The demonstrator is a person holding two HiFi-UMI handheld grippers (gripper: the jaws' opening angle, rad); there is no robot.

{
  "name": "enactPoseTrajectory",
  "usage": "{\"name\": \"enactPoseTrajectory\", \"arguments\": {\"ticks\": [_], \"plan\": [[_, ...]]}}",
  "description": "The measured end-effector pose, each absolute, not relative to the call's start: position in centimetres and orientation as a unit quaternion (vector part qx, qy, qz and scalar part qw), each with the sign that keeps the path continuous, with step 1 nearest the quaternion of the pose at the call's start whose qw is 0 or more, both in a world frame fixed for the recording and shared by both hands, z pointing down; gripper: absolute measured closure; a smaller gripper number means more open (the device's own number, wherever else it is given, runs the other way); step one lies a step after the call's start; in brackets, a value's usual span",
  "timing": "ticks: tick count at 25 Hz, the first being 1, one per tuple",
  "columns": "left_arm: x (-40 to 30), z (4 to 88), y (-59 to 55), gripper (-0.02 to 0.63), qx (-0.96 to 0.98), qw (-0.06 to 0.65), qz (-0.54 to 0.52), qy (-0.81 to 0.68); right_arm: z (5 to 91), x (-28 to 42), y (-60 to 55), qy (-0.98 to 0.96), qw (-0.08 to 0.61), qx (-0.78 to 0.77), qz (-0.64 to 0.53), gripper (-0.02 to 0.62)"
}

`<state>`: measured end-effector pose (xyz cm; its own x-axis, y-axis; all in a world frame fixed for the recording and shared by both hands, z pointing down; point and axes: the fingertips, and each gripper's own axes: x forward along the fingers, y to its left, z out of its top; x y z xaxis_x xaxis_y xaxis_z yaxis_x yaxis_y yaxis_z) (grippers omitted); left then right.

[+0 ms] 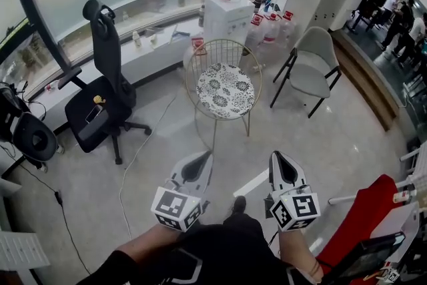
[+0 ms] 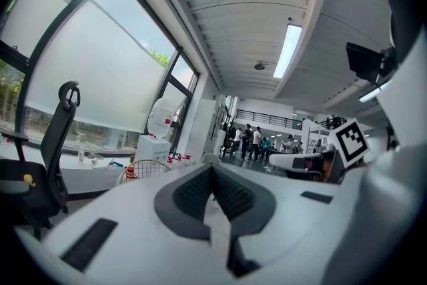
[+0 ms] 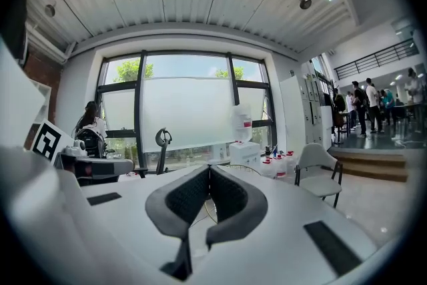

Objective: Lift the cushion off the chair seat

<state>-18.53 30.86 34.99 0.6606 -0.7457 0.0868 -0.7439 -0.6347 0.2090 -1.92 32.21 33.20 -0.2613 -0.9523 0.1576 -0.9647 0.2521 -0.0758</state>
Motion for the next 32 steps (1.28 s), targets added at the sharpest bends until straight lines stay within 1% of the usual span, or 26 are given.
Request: {"name": "enactPoseTrajectory", "arguments": {"ticks": [6, 10, 15, 22, 32], "plan": [[-15.5, 35.3, 27.0, 0.601, 0.898, 0.115, 0.006, -0.425, 34.3, 0.6, 27.6, -0.800, 0.037, 0.592, 0.086, 0.586], [-12.9, 34.6, 24.0, 0.601, 0.894, 0.103, 0.006, -0.435, 33.7, 3.0, 23.8, -0.810, 0.035, 0.582, 0.069, 0.586], [-10.0, 34.4, 20.1, 0.601, 0.882, 0.105, 0.009, -0.459, 33.0, 6.3, 19.3, -0.816, 0.026, 0.573, 0.064, 0.586], [-6.3, 34.6, 16.4, 0.601, 0.869, 0.102, 0.015, -0.484, 34.3, 10.1, 14.6, -0.836, 0.016, 0.542, 0.081, 0.586], [-3.4, 36.0, 12.8, 0.601, 0.847, 0.113, 0.031, -0.518, 35.7, 12.6, 8.8, -0.859, 0.008, 0.504, 0.094, 0.586]]}}
